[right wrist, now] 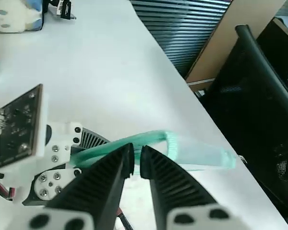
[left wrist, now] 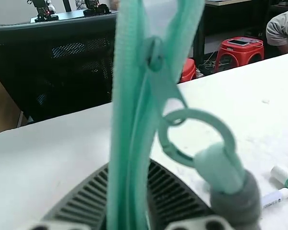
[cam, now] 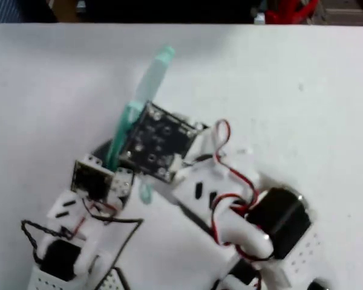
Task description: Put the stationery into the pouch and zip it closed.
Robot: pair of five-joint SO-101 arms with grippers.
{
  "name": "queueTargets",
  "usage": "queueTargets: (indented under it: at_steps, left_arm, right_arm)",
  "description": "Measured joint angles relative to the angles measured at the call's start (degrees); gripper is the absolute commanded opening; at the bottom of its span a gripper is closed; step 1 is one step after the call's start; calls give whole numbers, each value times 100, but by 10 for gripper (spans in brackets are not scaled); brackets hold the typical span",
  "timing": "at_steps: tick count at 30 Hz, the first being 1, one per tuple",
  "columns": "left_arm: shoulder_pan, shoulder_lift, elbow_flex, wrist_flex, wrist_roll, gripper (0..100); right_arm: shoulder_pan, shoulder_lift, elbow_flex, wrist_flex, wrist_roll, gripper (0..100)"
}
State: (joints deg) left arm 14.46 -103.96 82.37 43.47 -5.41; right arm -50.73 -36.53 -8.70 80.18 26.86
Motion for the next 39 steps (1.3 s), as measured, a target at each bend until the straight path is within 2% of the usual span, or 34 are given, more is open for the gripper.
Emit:
queueTargets:
  at_steps: [6,16,29,31,35,39]
  left_arm:
    - [0,0,0,0,0,21]
    - [9,0,0,9,0,21]
    - [-18,0,9,9,0,22]
    - [-18,0,9,9,0,24]
    - [-9,0,9,9,0,78]
    - [-18,9,18,9,0,150]
  right_arm:
    - [53,369,369,-387,0,19]
    - [1055,1125,571,-993,0,19]
    - [1143,2198,422,-809,-9,29]
    - [1160,2312,413,-756,-9,95]
    - [1116,2391,413,-440,-35,329]
    - [1116,2462,413,-44,-35,343]
